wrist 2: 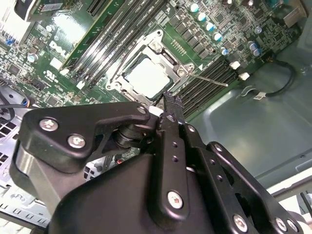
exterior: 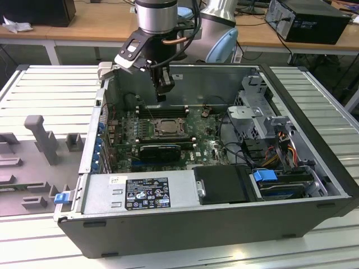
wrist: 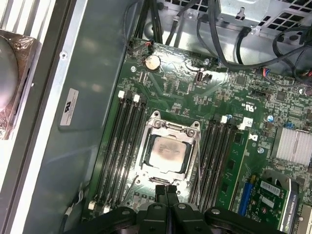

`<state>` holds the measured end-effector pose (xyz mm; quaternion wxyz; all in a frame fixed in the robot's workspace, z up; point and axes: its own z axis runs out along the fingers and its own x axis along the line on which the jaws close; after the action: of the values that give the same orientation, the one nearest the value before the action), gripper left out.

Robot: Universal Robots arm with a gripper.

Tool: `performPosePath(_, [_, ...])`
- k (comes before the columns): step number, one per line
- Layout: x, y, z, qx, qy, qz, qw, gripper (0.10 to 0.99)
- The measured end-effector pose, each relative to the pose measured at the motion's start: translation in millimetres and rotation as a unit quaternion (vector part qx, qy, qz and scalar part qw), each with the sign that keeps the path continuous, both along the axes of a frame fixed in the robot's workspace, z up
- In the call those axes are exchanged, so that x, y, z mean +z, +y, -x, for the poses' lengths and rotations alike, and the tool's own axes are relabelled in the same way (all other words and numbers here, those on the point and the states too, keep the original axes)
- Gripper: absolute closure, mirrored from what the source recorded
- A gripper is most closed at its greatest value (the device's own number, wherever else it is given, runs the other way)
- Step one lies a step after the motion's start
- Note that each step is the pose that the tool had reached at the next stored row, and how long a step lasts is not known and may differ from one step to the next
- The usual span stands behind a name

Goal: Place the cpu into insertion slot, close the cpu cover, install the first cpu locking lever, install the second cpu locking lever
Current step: 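Install the first cpu locking lever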

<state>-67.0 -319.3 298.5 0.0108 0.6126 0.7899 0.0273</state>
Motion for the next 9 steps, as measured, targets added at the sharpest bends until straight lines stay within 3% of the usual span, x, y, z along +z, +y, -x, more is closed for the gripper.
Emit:
performPosePath(4, [0.0, 0.0, 0.1, 0.053, -0.0001, -0.0001, 0.9986, 0.980])
performPosePath(6, [0.0, 0.0, 0.1, 0.093, -0.0001, -0.0001, 0.9957, 0.980])
performPosePath(9, [0.0, 0.0, 0.1, 0.118, 0.0000, 0.0000, 0.9930, 0.980])
